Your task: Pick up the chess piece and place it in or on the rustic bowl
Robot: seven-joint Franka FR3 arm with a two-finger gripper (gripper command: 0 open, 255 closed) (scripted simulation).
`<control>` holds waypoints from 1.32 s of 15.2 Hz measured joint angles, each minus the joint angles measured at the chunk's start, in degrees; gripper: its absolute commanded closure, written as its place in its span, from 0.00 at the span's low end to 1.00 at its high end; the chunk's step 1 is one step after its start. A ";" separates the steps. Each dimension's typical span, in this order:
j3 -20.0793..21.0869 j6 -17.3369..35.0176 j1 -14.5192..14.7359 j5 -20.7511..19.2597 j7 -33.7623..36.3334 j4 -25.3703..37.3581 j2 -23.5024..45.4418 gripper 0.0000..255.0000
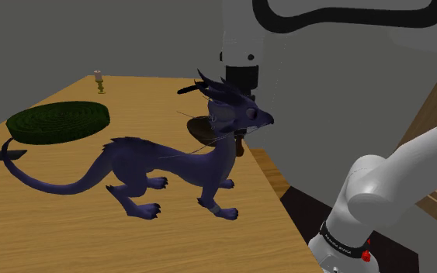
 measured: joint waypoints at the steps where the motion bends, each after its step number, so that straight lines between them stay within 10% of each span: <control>1: -0.03 -0.81 -0.04 -0.07 0.17 1.10 0.27 1.00; 20: -2.31 -10.75 -2.93 -5.17 -2.05 24.34 14.41 1.00</control>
